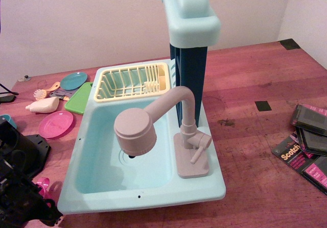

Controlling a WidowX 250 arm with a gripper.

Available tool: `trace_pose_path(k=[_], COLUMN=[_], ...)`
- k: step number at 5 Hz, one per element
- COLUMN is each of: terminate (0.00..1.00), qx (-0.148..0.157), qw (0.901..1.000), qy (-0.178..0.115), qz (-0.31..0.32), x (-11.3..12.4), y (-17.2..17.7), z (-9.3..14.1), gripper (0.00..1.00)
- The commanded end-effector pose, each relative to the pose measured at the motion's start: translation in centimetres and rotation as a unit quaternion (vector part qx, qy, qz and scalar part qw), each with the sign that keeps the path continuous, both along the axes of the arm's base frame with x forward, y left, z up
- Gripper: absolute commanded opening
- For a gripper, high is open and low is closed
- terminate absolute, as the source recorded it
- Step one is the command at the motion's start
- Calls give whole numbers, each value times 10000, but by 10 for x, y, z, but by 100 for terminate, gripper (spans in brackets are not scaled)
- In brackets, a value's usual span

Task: Put cup from anywhere into sink

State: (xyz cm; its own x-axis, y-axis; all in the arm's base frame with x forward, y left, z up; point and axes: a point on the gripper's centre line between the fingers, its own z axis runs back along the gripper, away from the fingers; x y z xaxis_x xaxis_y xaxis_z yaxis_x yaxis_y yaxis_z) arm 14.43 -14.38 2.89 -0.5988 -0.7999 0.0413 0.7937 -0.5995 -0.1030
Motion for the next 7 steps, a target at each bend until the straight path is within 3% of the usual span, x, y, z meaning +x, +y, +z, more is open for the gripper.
trace_pose_path(k=[1, 3, 4, 6, 7], terminate=[0, 0, 0, 0, 0], qx=[-56, -41, -46, 232, 279], qw=[9999, 9996, 9997, 9996, 9990], qy=[-143, -255, -238, -115, -217], qz=[-72, -87, -102, -99, -280], x=[6, 9, 4, -13, 2], y=[0, 7, 17, 44, 66], z=[8, 14, 36, 98, 119], gripper=[0, 0, 0, 0, 0])
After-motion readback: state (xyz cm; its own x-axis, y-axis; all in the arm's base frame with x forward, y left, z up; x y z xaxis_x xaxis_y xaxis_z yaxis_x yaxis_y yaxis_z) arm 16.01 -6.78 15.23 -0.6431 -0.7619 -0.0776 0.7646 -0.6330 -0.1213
